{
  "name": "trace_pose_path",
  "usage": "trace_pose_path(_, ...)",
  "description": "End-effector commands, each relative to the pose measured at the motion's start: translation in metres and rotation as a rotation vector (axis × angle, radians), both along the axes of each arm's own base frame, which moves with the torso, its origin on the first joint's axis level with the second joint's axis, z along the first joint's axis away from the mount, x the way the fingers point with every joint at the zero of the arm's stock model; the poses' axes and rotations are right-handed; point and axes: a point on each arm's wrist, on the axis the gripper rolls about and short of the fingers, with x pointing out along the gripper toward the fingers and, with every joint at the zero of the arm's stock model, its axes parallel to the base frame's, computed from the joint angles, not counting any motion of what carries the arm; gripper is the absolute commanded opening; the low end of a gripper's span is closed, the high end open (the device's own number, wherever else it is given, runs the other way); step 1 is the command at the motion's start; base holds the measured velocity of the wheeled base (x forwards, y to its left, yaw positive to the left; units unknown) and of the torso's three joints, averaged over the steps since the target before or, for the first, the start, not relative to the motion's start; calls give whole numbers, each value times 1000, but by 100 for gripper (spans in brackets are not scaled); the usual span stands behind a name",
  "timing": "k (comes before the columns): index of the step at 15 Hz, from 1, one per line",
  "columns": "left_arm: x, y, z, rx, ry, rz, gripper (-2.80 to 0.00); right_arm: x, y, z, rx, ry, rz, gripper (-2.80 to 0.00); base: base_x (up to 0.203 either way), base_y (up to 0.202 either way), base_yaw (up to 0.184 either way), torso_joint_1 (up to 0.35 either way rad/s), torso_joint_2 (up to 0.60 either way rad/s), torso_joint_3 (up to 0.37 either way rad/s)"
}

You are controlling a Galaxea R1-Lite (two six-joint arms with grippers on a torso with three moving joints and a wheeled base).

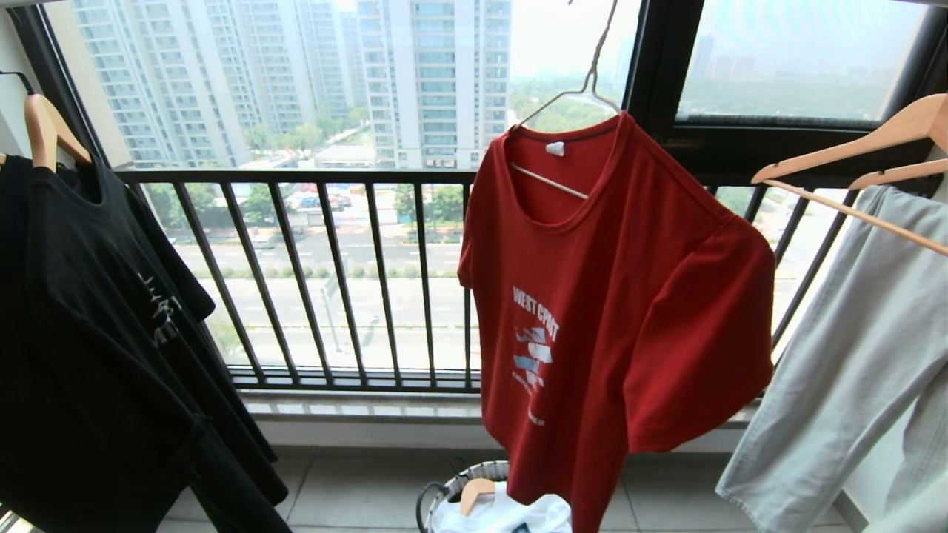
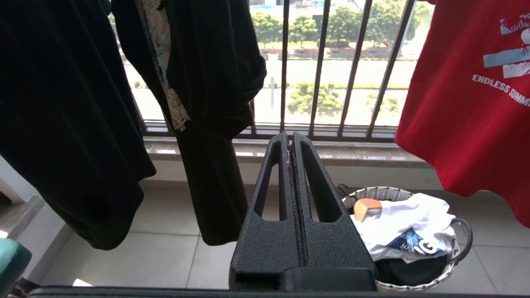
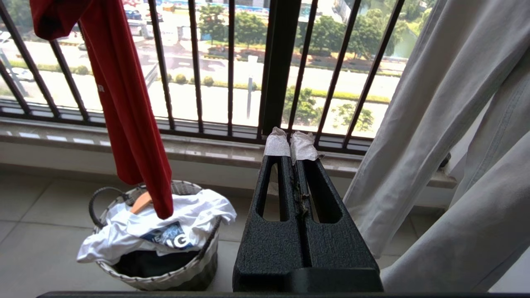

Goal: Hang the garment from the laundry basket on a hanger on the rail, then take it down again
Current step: Take the clothes off the clothes rack

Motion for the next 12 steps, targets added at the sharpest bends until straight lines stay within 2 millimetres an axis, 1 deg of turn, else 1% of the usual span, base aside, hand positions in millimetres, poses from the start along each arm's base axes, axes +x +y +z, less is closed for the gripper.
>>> trace_pose_path(1,0,0,0,-23,1,7,-280,0,0,-1,10,6,-1,-280,0,0,0,0,0,0)
trace_pose_path(12,0,0,0,-44,-1,23,-280,0,0,-1,2,7,0,-280,0,0,0,0,0,0)
